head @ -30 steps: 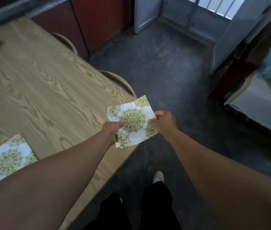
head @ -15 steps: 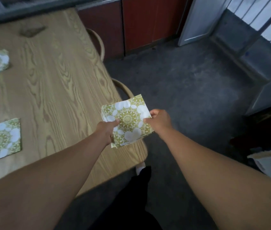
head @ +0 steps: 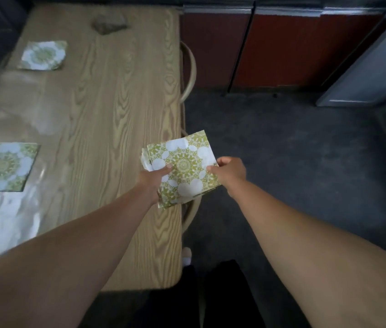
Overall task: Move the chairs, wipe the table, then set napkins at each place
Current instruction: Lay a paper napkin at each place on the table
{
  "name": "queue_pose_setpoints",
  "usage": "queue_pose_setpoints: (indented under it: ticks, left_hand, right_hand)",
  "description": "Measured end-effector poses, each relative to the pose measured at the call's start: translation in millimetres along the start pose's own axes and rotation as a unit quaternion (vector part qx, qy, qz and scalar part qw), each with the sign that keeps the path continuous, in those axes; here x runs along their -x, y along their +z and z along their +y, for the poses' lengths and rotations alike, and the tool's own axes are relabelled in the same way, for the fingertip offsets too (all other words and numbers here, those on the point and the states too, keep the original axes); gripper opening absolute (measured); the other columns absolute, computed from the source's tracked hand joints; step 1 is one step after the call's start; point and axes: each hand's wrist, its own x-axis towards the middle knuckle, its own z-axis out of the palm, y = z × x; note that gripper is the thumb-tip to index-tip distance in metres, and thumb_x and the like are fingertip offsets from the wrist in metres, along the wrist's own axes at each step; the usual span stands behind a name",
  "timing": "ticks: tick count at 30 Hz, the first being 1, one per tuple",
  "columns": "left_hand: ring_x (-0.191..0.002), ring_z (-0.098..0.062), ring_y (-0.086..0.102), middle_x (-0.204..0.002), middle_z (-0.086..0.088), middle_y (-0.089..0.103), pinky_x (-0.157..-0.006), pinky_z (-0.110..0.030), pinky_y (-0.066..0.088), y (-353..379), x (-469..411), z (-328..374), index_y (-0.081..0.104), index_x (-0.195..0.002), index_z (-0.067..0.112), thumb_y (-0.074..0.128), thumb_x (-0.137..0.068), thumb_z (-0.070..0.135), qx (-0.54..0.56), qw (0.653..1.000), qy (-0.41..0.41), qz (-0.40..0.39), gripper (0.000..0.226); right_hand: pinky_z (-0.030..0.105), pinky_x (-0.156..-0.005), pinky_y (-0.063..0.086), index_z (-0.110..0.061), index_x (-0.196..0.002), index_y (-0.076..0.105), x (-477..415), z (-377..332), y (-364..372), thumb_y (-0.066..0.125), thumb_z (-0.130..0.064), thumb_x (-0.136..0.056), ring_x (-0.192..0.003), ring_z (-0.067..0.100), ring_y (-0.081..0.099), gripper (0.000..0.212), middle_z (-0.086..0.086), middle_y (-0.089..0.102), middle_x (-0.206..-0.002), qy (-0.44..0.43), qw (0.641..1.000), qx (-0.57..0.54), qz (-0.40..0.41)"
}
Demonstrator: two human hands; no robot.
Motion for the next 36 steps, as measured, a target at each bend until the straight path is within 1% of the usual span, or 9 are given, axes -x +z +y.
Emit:
queue_pose_setpoints:
  ticks: [4, 7, 11, 14, 16, 19, 25, 32, 36]
  left_hand:
    - [-0.080, -0.024, 0.069, -0.095, -0.006, 0.072, -0.060, -0.039, 0.056, -1, -6, 4, 0.062, -0.115, 0.013, 0.079, -0.078, 0.014, 0.067, 0.996, 0.013, 0.061, 0.040]
    - [-0.092, -0.027, 0.071, -0.107, -0.006, 0.073, -0.063, -0.040, 0.057, 1, -7, -6, 0.063, -0.118, 0.015, 0.079, -0.078, 0.015, 0.139, 0.985, 0.029, 0.093, 0.043]
    - [-0.086, -0.019, 0.065, -0.098, 0.003, 0.068, -0.058, -0.034, 0.051, 15, 0, -19, 0.058, -0.119, 0.018, 0.075, -0.082, 0.018, 0.197, 0.967, 0.018, 0.160, 0.040]
    - [-0.092, -0.020, 0.061, -0.102, 0.004, 0.066, -0.066, -0.036, 0.052, 18, 6, -30, 0.055, -0.119, 0.017, 0.076, -0.082, 0.020, 0.232, 0.950, 0.016, 0.210, 0.042]
    - [-0.101, -0.025, 0.064, -0.112, 0.001, 0.068, -0.076, -0.042, 0.054, 11, 6, -40, 0.057, -0.121, 0.017, 0.080, -0.077, 0.024, 0.249, 0.939, 0.006, 0.236, 0.050]
    - [-0.096, -0.027, 0.067, -0.112, -0.005, 0.069, -0.072, -0.041, 0.056, 1, 9, -51, 0.059, -0.117, 0.015, 0.079, -0.077, 0.025, 0.282, 0.923, -0.004, 0.261, 0.046]
    - [-0.100, -0.032, 0.066, -0.111, -0.009, 0.068, -0.089, -0.052, 0.054, -11, -1, -53, 0.057, -0.114, 0.014, 0.076, -0.080, 0.027, 0.338, 0.892, -0.028, 0.298, 0.041]
    - [-0.102, -0.033, 0.066, -0.114, -0.009, 0.068, -0.090, -0.053, 0.053, -35, -22, -57, 0.058, -0.119, 0.014, 0.072, -0.083, 0.035, 0.372, 0.870, -0.032, 0.321, 0.045]
    - [-0.095, -0.035, 0.068, -0.106, -0.012, 0.069, -0.086, -0.055, 0.055, -49, -19, -56, 0.059, -0.111, 0.009, 0.062, -0.092, 0.027, 0.390, 0.847, -0.053, 0.357, 0.026]
  right_hand:
    - [0.016, -0.057, 0.044, -0.014, -0.101, 0.068, -30, -25, 4, 0.077, -0.017, -0.080, -0.075, 0.010, 0.063, 0.023, 0.001, 0.069, -0.099, -0.025, 0.996, 0.022, -0.079]
    - [0.022, -0.070, 0.050, -0.010, -0.111, 0.067, -49, -43, 7, 0.079, -0.017, -0.079, -0.084, 0.015, 0.066, 0.034, 0.004, 0.070, -0.105, -0.046, 0.986, 0.060, -0.146]
    - [0.029, -0.081, 0.057, -0.015, -0.093, 0.067, -70, -57, 9, 0.080, -0.009, -0.077, -0.085, 0.016, 0.069, 0.022, 0.004, 0.071, -0.100, -0.079, 0.966, 0.095, -0.229]
    - [0.033, -0.084, 0.058, -0.017, -0.080, 0.063, -76, -60, 18, 0.080, -0.009, -0.076, -0.086, 0.018, 0.070, 0.019, 0.003, 0.072, -0.092, -0.099, 0.951, 0.133, -0.260]
    - [0.034, -0.082, 0.058, -0.011, -0.083, 0.065, -80, -61, 27, 0.081, -0.011, -0.076, -0.086, 0.019, 0.070, 0.017, 0.002, 0.070, -0.087, -0.107, 0.942, 0.162, -0.274]
    - [0.033, -0.080, 0.057, -0.005, -0.089, 0.069, -80, -62, 46, 0.080, -0.013, -0.078, -0.084, 0.020, 0.069, 0.018, 0.007, 0.073, -0.091, -0.119, 0.926, 0.194, -0.301]
    - [0.029, -0.083, 0.055, -0.007, -0.095, 0.072, -89, -71, 79, 0.080, -0.018, -0.078, -0.088, 0.018, 0.068, 0.021, 0.005, 0.073, -0.094, -0.140, 0.908, 0.240, -0.314]
    - [0.023, -0.075, 0.046, -0.014, -0.102, 0.076, -103, -83, 116, 0.075, -0.021, -0.084, -0.080, 0.014, 0.062, 0.020, 0.002, 0.074, -0.097, -0.150, 0.899, 0.294, -0.289]
    - [0.026, -0.077, 0.047, -0.012, -0.102, 0.075, -107, -84, 138, 0.071, -0.019, -0.087, -0.085, 0.018, 0.064, 0.017, 0.004, 0.073, -0.103, -0.155, 0.883, 0.339, -0.285]
